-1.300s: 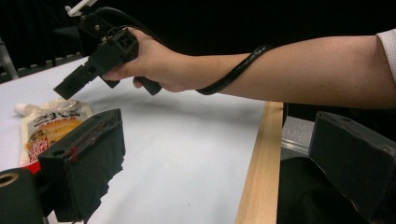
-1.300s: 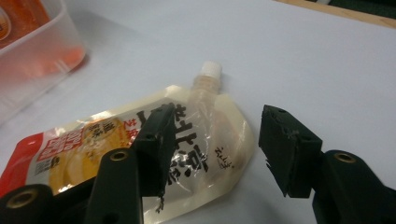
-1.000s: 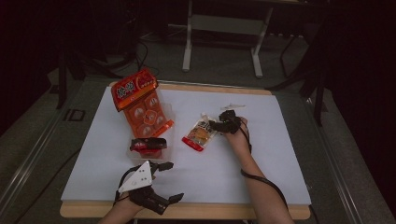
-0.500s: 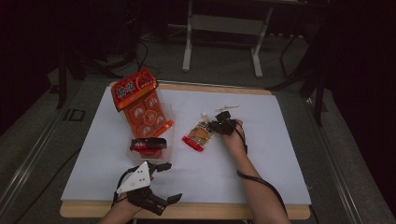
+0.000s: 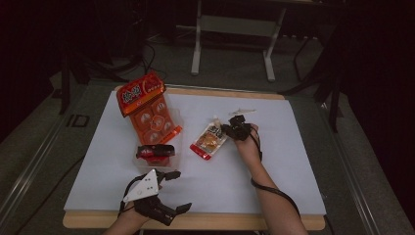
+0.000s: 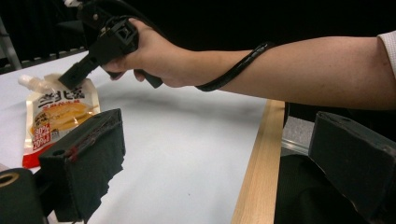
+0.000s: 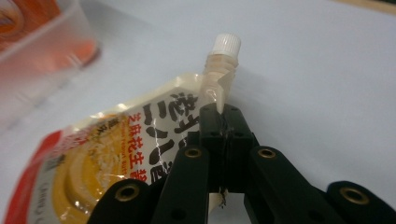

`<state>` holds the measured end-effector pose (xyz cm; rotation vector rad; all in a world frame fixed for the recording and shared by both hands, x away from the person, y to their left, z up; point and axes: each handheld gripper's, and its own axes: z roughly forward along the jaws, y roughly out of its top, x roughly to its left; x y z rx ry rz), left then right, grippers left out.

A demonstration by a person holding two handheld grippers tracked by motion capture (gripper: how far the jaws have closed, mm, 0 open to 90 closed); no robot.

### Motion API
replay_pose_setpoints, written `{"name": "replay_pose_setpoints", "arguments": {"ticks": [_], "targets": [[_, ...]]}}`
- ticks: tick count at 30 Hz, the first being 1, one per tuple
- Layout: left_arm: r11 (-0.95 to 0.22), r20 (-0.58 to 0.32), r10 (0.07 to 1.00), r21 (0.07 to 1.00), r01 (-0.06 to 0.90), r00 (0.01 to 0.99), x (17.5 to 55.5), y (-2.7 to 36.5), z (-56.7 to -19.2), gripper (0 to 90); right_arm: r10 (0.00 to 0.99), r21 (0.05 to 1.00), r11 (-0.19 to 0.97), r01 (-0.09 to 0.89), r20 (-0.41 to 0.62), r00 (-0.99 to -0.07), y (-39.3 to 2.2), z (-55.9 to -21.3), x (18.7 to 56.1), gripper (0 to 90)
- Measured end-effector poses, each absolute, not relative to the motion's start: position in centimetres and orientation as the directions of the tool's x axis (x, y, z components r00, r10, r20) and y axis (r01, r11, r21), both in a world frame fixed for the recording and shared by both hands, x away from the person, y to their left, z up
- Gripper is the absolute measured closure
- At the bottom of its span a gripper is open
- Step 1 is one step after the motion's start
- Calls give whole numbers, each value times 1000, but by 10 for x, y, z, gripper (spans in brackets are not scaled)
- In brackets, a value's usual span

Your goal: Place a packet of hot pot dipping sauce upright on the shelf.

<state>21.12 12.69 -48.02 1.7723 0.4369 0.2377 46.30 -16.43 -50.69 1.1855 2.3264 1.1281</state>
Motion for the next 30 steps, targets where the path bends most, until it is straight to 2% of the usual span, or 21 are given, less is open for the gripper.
{"name": "replay_pose_setpoints", "arguments": {"ticks": [9, 25, 30], "targets": [[-184, -86, 419, 967, 177, 904, 213, 127, -481, 42, 752, 807, 319, 497, 104, -651, -164, -481, 446, 894], [-117, -127, 415, 975, 191, 901, 214, 125, -480, 42, 658, 869, 330, 368, 67, -750, -143, -441, 413, 895], [-152, -74, 421, 977, 150, 904, 213, 123, -480, 54, 629, 880, 348, 323, 37, -776, -138, -429, 400, 895]]}}
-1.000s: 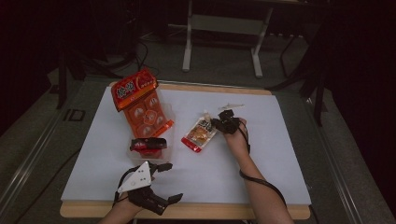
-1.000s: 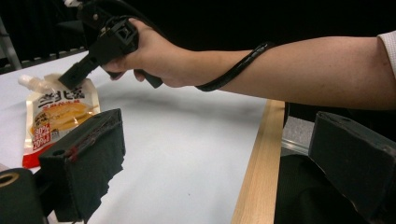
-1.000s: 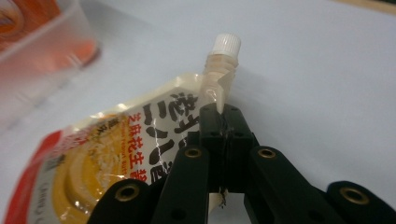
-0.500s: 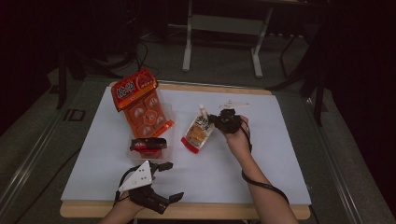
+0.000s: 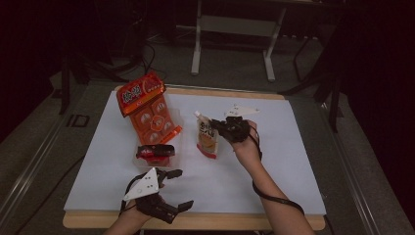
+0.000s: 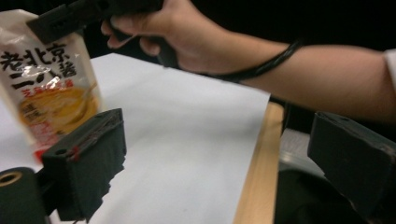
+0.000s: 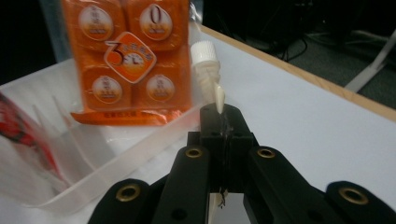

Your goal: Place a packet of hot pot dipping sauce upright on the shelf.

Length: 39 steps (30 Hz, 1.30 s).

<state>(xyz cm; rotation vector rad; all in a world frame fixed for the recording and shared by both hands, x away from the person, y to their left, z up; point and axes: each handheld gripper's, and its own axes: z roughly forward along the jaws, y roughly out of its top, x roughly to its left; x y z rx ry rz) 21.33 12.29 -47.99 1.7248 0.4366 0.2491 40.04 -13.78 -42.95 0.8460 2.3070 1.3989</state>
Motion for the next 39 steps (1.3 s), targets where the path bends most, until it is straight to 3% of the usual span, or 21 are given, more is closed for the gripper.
{"name": "replay_pose_setpoints", "arguments": {"ticks": [5, 11, 21, 39], "targets": [[-134, -77, 419, 980, 145, 905, 214, 123, -478, 58, 615, 886, 360, 293, 11, -788, -141, -418, 391, 895], [-106, -162, 390, 970, 219, 907, 215, 124, -471, 60, 594, 892, 360, 273, 7, -804, -151, -404, 381, 894], [-149, -104, 403, 973, 178, 909, 212, 121, -454, 60, 532, 912, 361, 195, -29, -846, -167, -378, 347, 894], [-145, -82, 414, 977, 155, 906, 216, 118, -425, 60, 416, 938, 329, 111, -39, -908, -201, -344, 287, 894]]}}
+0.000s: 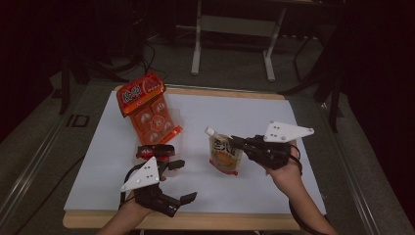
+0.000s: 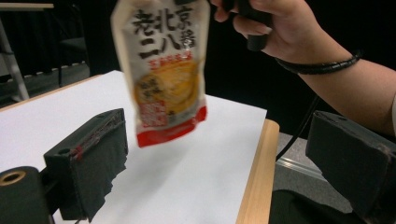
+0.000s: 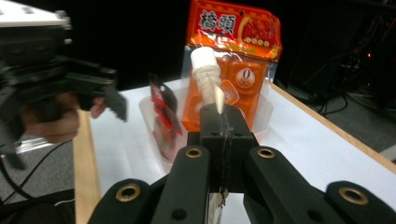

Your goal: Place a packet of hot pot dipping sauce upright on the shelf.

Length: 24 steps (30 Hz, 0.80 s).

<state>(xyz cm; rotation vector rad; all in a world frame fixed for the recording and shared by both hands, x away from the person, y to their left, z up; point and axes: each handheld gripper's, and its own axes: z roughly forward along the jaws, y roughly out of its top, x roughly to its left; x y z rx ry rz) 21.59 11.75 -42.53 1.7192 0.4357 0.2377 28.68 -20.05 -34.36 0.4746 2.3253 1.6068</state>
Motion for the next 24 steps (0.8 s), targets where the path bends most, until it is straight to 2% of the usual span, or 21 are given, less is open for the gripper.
{"name": "replay_pose_setpoints", "arguments": {"ticks": [12, 19, 24], "targets": [[-142, -57, 415, 982, 126, 908, 226, 110, -401, 65, 328, 951, 301, 66, -38, -944, -209, -326, 258, 894], [-152, -41, 370, 983, 104, 928, 236, 107, -389, 68, 294, 952, 301, 54, -39, -955, -204, -325, 250, 893], [-131, -55, 348, 986, 107, 936, 243, 105, -385, 136, 270, 953, 301, 45, -40, -962, -200, -324, 246, 893]]}}
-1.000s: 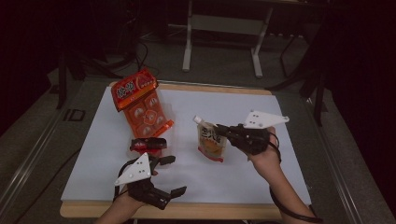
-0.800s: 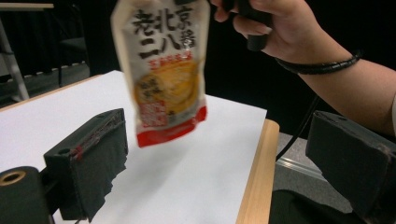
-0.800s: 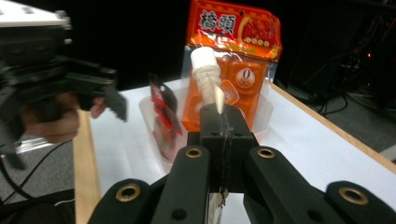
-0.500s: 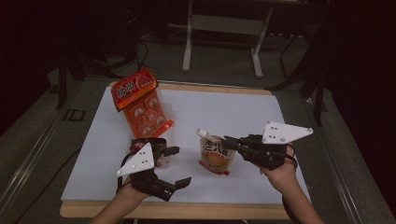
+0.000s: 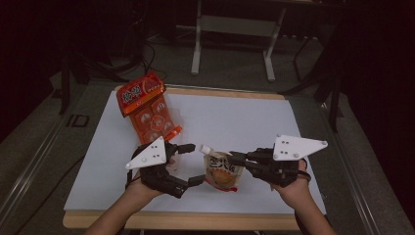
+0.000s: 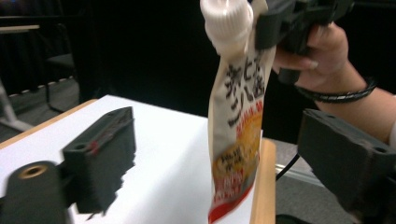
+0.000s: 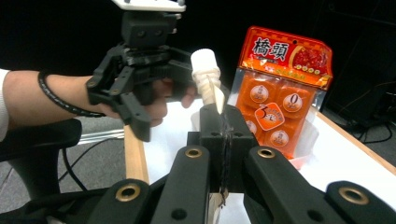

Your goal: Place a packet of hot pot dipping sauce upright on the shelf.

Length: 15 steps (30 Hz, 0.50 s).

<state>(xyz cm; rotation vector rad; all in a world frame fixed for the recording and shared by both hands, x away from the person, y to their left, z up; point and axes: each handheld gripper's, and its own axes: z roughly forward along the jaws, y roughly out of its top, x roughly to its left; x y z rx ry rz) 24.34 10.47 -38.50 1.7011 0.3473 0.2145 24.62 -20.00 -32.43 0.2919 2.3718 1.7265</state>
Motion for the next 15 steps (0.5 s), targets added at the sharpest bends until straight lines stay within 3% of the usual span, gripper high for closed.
{"name": "replay_pose_setpoints", "arguments": {"ticks": [4, 6, 11, 15], "targets": [[-140, -52, 327, 985, 103, 944, 246, 99, -380, 167, 255, 952, 302, 50, -30, -966, -196, -326, 245, 893], [-144, -42, 320, 985, 92, 947, 247, 97, -379, 281, 245, 953, 298, 53, -23, -969, -194, -328, 244, 892], [-147, -35, 302, 986, 83, 953, 251, 92, -377, 403, 236, 948, 314, 43, -34, -971, -190, -329, 244, 892], [-157, -22, 275, 985, 67, 961, 251, 91, -376, 571, 235, 946, 322, 46, -33, -971, -189, -332, 245, 892]]}}
